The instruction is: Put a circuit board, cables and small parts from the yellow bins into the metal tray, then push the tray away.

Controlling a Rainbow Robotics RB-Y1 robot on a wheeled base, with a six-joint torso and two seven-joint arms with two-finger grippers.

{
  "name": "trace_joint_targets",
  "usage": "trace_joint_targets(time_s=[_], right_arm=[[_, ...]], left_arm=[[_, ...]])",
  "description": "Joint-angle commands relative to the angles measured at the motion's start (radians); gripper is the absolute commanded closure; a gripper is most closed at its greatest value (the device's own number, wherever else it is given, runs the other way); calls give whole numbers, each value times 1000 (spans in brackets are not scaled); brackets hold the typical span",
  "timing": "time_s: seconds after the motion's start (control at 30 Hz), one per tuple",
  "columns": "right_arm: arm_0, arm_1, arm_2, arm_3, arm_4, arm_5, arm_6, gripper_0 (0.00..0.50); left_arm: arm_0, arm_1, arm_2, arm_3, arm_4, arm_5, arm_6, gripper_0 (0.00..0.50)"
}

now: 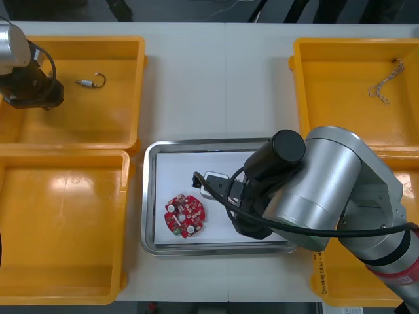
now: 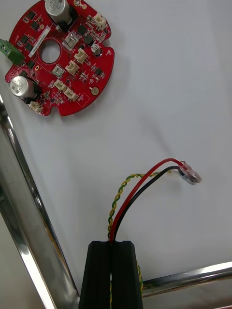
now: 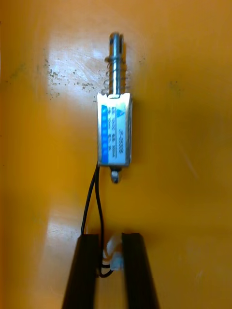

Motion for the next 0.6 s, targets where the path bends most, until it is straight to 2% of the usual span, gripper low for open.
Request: trace_joint_targets(time_s=[0.03,0.17,0.37,0.6], right_arm=[[51,6,43,4,20,-42,33,500],[72,-4,51,31,20,-82,31,500],[94,-6,80,56,75,-139,27,500],[97,-21,80,71,86,-165,25,500]], left_arm=[[-43,-13,-12,4,6,-5,-109,500],[-42,-13,-12,4,9,-5,-111,500],[-43,-13,-10,-2,11,18,-112,500],[-43,2,16,-110,11,159,-95,500]])
